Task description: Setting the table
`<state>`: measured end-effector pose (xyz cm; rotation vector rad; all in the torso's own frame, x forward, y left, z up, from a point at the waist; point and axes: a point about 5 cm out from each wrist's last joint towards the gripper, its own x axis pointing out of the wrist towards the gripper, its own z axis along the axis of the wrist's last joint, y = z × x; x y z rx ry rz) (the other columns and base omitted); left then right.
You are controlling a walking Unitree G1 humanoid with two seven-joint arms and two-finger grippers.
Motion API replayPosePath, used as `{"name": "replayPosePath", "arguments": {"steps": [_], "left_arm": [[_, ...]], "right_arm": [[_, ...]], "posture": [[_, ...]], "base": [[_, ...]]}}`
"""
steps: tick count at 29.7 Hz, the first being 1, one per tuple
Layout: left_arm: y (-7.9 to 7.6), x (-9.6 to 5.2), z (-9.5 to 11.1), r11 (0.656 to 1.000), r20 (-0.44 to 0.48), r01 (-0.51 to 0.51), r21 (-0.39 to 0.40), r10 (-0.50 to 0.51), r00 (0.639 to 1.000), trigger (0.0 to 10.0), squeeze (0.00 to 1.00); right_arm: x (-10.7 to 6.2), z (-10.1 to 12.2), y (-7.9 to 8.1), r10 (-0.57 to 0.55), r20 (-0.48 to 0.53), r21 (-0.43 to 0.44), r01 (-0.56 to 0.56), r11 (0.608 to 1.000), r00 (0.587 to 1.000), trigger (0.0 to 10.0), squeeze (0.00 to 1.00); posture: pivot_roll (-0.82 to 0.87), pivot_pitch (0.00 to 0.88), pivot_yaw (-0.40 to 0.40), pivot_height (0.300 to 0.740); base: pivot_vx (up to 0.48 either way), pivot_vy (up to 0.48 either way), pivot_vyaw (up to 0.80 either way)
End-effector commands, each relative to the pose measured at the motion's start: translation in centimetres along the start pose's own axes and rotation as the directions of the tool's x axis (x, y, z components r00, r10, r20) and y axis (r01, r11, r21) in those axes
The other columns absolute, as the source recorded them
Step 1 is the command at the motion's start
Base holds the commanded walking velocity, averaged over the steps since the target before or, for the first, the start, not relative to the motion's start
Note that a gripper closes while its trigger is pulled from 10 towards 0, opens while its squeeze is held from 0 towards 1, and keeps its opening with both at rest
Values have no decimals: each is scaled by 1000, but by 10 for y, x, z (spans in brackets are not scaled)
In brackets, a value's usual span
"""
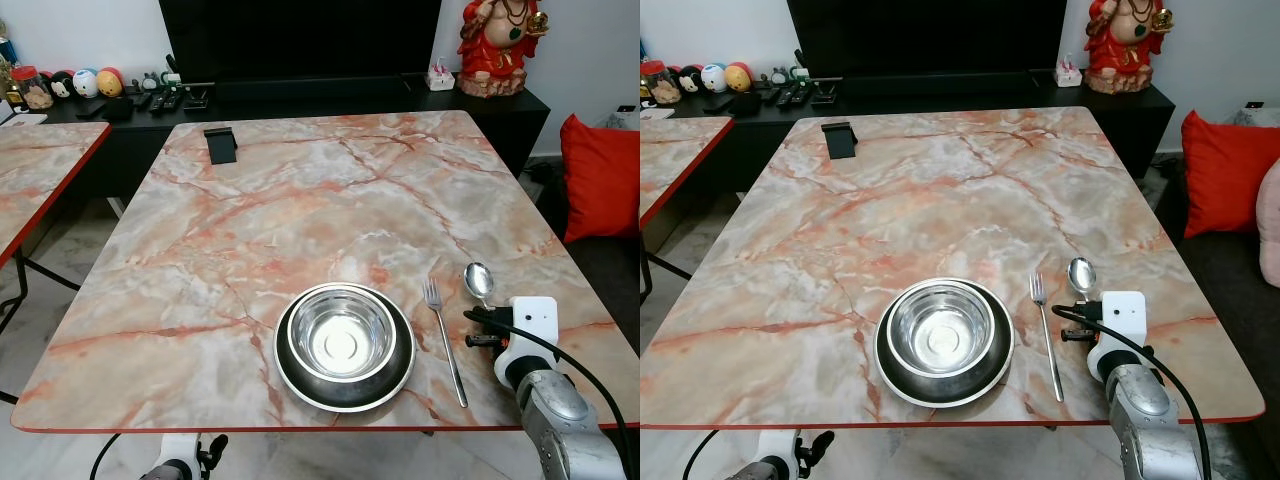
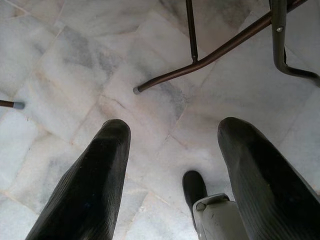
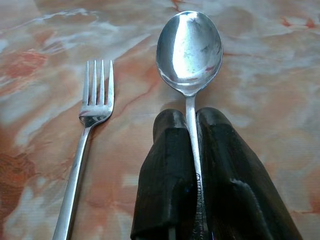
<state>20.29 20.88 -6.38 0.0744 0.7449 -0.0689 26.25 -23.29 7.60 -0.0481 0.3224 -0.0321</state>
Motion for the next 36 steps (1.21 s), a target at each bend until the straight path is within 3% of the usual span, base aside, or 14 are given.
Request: {"name": "replayPosePath", "arguments": {"steps": [1,12,21,36], "left_arm": [[0,0,-1,1000,-16,7,18,-7,1000,10000,0],[0,0,0,1000,-14,6,22,-6,1000,10000,0],[-1,0,-1,1000,-14,8,20,-8,1000,10000,0],[-1,1,0,1000,-12,10,20,-10,1000,10000,0]], "right_arm": [[0,7,4,16,37,5,-16,1000,999,10000,0],[-1,3,11,40,42,24,-41,999,998,10000,0],[-1,-1,6,31,24,9,-31,999,999,10000,0],[-2,-13,16,97,-28,6,-96,995,995,10000,0]], "posture": [[-44,0,43,740],[-40,0,45,740],[-40,0,41,740],[-39,0,43,740]], "base": [[0,0,0],[0,0,0],[0,0,0],[0,0,0]]}}
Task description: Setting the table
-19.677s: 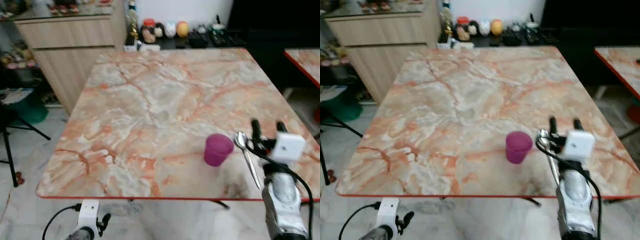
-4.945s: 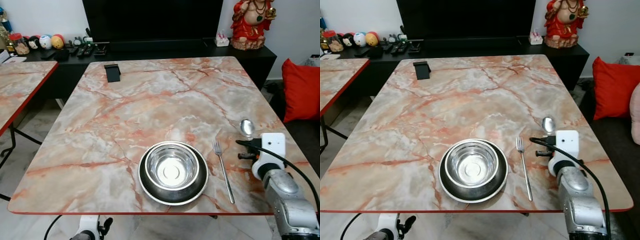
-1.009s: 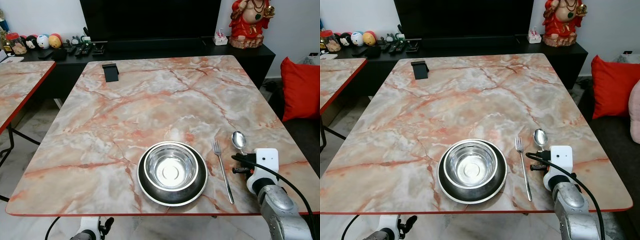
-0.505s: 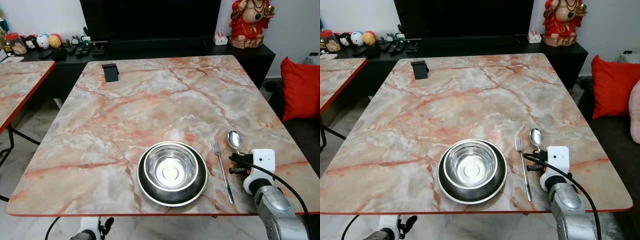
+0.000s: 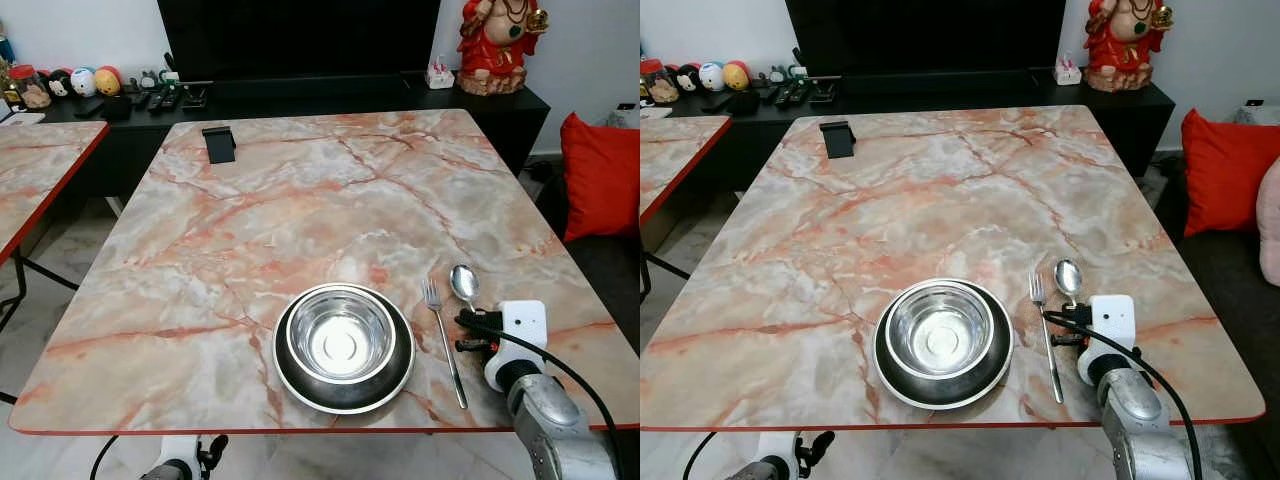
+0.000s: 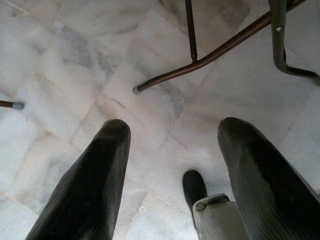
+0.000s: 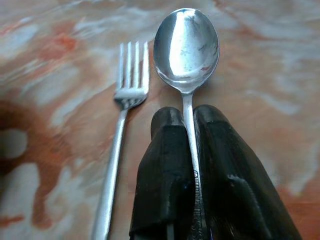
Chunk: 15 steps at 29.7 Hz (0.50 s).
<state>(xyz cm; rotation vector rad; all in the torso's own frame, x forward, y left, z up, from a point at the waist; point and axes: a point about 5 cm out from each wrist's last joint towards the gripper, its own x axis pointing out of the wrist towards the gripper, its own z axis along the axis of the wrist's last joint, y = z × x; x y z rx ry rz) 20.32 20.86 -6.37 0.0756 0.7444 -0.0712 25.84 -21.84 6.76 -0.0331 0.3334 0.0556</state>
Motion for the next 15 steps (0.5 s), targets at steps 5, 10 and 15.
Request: {"name": "replayPosePath", "arguments": {"steps": [5,10,15], "left_arm": [[-1,1,0,1000,-11,10,18,-10,1000,10000,0],[-1,1,0,1000,-11,8,18,-8,1000,10000,0],[-1,0,0,1000,-12,8,19,-8,1000,10000,0]], "right_arm": [[0,-8,3,6,-46,2,-6,1000,999,10000,0],[0,-6,-1,-21,-34,-3,21,1000,999,10000,0],[-1,-4,-5,-37,-33,-11,37,999,999,10000,0]], "posture": [[-37,0,43,740],[-38,0,44,740],[-38,0,44,740]], "base": [[0,0,0],[0,0,0],[0,0,0]]}}
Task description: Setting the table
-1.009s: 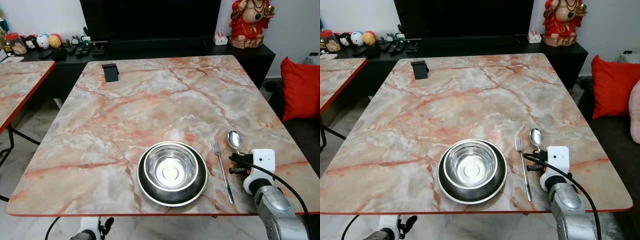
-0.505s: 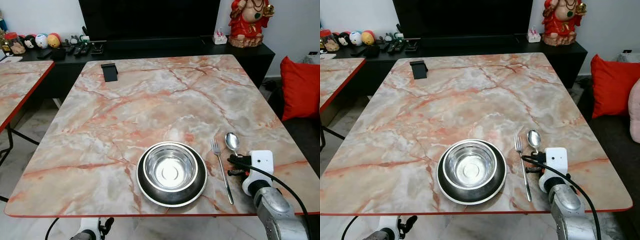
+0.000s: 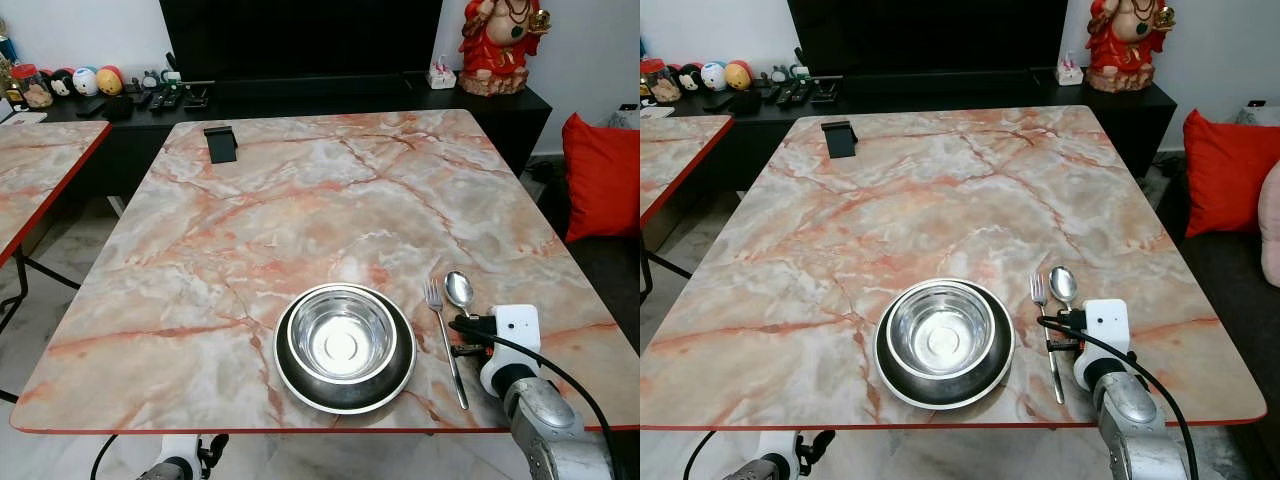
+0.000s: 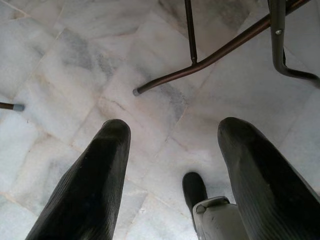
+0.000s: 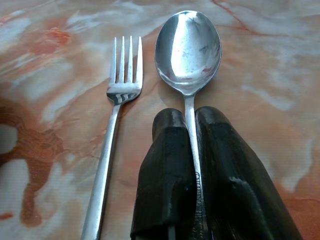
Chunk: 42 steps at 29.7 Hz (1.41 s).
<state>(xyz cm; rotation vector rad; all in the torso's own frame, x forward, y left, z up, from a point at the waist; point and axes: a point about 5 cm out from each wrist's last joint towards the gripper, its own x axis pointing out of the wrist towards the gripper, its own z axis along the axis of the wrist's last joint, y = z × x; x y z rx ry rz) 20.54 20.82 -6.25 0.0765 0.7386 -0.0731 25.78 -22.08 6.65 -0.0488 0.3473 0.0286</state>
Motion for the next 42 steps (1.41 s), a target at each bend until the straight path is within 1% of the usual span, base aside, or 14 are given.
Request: {"name": "replayPosePath", "arguments": {"steps": [1,10,15,22,42], "left_arm": [[0,0,-3,1000,-18,7,17,-7,1000,10000,0],[0,0,-3,1000,-18,7,17,-6,1000,10000,0],[0,0,-3,1000,-18,7,17,-7,1000,10000,0],[0,0,-2,1000,-18,8,17,-8,1000,10000,0],[0,0,-2,1000,-18,8,17,-8,1000,10000,0]], "right_arm": [[0,-3,-3,-8,-18,0,8,1000,1000,10000,0],[0,-4,1,6,-24,2,-6,1000,1000,10000,0],[0,-10,2,17,-60,-6,-17,1000,998,10000,0],[0,-12,3,23,-73,-1,-23,1000,997,10000,0],[0,-12,3,23,-73,-1,-23,1000,997,10000,0]], "posture": [[-38,0,44,740],[-36,0,43,740],[-36,0,42,740],[-37,0,43,740],[-37,0,43,740]], "base": [[0,0,0],[0,0,0],[0,0,0],[0,0,0],[0,0,0]]}}
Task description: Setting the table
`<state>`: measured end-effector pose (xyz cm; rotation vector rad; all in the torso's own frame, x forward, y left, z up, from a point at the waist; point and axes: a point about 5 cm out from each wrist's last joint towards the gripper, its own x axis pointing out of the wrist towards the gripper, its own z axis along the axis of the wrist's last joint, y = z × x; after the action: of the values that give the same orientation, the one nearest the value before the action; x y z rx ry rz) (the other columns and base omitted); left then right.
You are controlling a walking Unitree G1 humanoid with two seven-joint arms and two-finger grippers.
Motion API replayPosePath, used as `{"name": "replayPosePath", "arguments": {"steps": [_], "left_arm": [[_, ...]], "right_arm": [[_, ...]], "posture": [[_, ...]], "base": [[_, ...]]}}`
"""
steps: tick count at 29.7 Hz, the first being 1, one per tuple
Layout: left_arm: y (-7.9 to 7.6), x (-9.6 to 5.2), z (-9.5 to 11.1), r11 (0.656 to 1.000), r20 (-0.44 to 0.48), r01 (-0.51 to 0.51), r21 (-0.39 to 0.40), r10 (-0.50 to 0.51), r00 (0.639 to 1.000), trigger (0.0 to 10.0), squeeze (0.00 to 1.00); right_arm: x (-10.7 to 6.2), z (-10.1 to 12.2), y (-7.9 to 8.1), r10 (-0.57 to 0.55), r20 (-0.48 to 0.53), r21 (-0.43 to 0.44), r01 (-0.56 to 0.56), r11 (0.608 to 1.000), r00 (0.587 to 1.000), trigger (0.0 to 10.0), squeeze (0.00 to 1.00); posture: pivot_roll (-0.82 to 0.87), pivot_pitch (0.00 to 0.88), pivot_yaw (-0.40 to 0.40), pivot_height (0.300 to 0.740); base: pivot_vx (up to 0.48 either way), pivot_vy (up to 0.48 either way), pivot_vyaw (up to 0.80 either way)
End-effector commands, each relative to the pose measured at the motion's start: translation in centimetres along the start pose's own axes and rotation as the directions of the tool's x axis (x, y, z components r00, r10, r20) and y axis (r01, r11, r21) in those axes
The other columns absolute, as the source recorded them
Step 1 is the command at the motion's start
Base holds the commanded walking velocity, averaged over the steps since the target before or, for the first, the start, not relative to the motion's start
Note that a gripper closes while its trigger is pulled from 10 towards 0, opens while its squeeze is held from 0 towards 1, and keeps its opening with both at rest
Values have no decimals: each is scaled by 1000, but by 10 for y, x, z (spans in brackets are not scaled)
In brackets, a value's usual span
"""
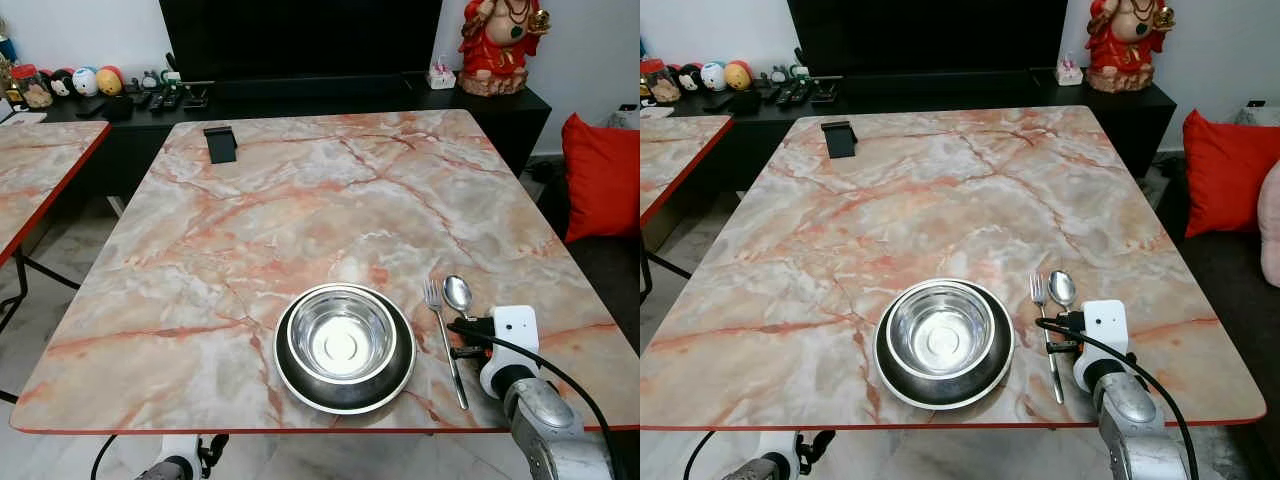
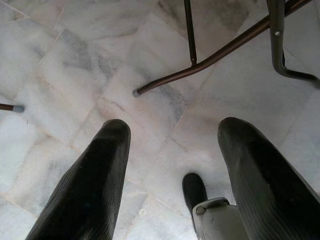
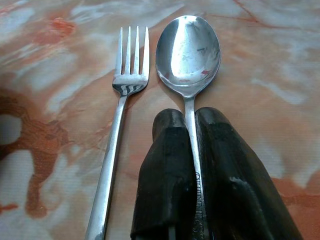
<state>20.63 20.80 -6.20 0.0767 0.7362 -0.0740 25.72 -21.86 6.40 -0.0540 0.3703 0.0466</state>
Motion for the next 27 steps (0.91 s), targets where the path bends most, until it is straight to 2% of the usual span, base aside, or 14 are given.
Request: {"name": "replayPosePath", "arguments": {"steps": [1,9,10,18,21,27], "left_arm": [[0,-1,-3,1000,-20,7,16,-7,1000,10000,0],[0,-1,-3,1000,-20,7,16,-7,1000,10000,0],[0,0,-3,1000,-20,8,19,-8,1000,10000,0],[-2,0,-1,999,-19,16,32,-15,1000,10000,0],[-4,0,-1,997,-20,35,64,-33,999,10000,0],[-3,0,-1,998,-20,32,61,-31,999,10000,0]], "right_arm": [[0,-10,1,6,-50,6,-6,1000,999,10000,0],[0,-10,1,6,-50,6,-6,1000,999,10000,0],[0,-10,0,-4,-62,14,4,1000,998,10000,804],[1,-10,-1,-20,-74,24,22,999,997,10000,804],[1,-10,0,-17,-77,26,19,999,997,10000,808],[1,-10,1,-12,-80,29,14,999,997,10000,804]], "posture": [[-37,0,43,740],[-37,0,43,740],[-36,0,43,740],[-33,0,43,740],[-34,0,45,740],[-33,0,46,740]], "base": [[0,0,0],[0,0,0],[0,0,0],[0,0,0],[0,0,0],[0,0,0]]}}
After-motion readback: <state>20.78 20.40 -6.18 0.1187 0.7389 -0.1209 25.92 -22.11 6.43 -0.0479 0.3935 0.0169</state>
